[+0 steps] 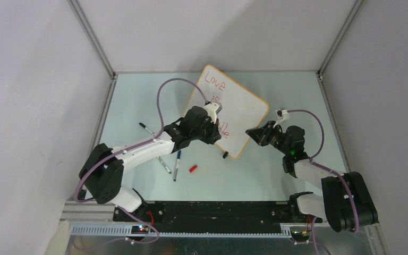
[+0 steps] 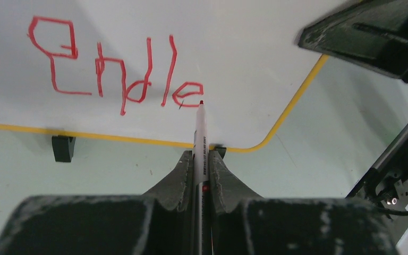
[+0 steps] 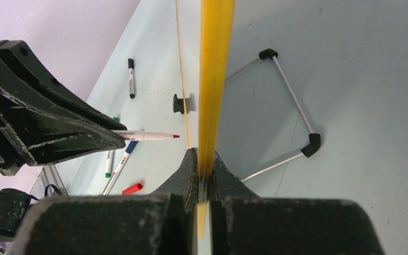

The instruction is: Write a sentence on the whiteboard

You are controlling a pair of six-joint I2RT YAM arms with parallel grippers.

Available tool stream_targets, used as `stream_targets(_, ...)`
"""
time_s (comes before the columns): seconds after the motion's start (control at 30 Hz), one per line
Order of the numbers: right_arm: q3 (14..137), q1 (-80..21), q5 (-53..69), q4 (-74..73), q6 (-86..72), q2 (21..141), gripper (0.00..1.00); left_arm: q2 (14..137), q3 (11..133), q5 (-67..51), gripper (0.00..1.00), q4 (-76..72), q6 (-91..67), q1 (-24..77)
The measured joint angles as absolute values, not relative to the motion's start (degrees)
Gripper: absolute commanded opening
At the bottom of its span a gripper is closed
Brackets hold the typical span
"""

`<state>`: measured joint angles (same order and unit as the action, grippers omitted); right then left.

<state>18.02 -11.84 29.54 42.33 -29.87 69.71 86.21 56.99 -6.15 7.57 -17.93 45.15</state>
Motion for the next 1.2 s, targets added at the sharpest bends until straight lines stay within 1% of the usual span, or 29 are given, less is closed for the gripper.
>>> stream_targets(0.47, 18.0, -11.8, 29.6, 42.3, -29.8, 69.7, 0.00, 86.3, 57.0, -9.2, 0.00, 2.6, -17.9, 45.2)
stream_targets(1.2, 18.0, -11.8, 29.6, 42.3, -29.9, 69.7, 0.00, 88.0, 57.0, -10.9, 0.00, 2.7, -17.9, 45.3)
